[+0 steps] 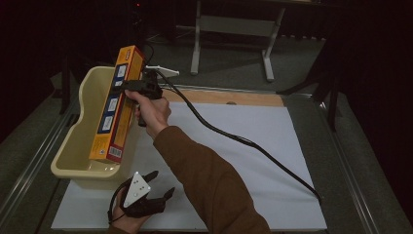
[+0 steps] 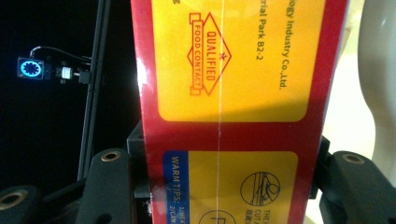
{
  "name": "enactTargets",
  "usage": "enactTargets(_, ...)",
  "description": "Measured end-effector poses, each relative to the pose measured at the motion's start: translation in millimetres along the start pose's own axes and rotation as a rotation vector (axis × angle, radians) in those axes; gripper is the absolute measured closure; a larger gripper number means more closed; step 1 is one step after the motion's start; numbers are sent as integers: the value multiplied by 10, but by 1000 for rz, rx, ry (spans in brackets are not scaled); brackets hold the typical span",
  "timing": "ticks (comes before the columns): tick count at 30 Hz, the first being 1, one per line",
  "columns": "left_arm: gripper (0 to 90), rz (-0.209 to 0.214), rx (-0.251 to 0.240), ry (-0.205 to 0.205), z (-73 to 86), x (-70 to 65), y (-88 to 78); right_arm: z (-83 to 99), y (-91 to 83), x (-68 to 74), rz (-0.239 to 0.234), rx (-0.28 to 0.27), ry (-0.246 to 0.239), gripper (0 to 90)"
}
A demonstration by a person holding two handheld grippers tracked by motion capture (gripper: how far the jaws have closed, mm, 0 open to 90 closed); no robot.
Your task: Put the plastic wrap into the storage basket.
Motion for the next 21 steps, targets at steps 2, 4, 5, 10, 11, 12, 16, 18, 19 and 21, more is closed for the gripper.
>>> enactTargets(2, 250, -4, -2, -3, 0, 11, -9, 4, 16, -13, 3, -2, 2, 413)
enactTargets(4, 250, -4, -7, -7, -4, 16, -23, 14, 50, -40, 5, -2, 14, 413)
enactTargets(5, 250, -5, -14, -7, -9, 18, -31, 18, 63, -48, 4, -1, 17, 412)
enactTargets(10, 251, -7, -18, -7, -5, 38, -67, 68, 172, -101, 6, 10, 40, 412)
enactTargets(11, 251, -8, -19, -6, -6, 44, -69, 86, 202, -124, 12, 13, 40, 411)
enactTargets(12, 251, -7, -20, -10, -6, 46, -72, 98, 218, -139, 14, 17, 43, 412)
enactTargets(16, 251, -11, -21, -15, -9, 56, -72, 134, 285, -198, 9, 26, 64, 410)
enactTargets(18, 251, -9, -22, -15, -12, 57, -72, 132, 302, -211, 10, 28, 69, 410)
enactTargets(19, 251, -9, -23, -16, -13, 57, -72, 127, 306, -211, 13, 25, 68, 409)
enactTargets(21, 251, -7, -23, -19, -14, 59, -70, 113, 313, -221, 22, 20, 62, 409)
Point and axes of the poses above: each handheld gripper's, and its own axes: y roughly forward along the jaws, z roughly out of its underside, x roughly to its left, the point moved 8 cm from there along y, roughly forward along the jaws, and after that the axes turned 9 degrees about -y, right-handed, at the moved point
